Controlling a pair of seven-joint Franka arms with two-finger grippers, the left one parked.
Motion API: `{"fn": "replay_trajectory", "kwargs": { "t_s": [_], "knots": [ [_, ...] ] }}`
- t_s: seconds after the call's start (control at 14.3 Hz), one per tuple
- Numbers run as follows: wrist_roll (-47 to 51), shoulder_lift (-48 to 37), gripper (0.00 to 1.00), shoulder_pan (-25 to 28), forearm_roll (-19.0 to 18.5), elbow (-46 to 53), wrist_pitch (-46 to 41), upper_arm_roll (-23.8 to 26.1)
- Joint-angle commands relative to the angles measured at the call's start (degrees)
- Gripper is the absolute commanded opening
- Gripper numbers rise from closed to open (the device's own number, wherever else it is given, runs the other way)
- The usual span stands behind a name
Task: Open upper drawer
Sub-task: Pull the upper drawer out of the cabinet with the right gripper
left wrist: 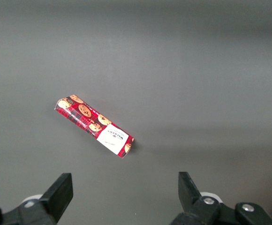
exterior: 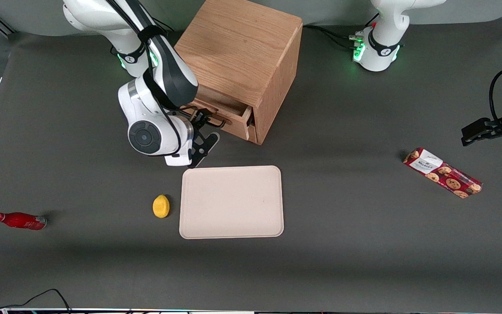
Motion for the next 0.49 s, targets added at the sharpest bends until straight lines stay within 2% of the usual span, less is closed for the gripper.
{"fn": "replay_trajectory", "kwargs": {
  "t_s": [0.0,0.42],
  "knots": [
    [-3.30,2.47,1.00,-1.64,-0.61,3.09,-0.23,0.02],
    [-6.46,4.67,1.00,-4.01,-0.52,5.64,-0.32,0.02]
  ]
}}
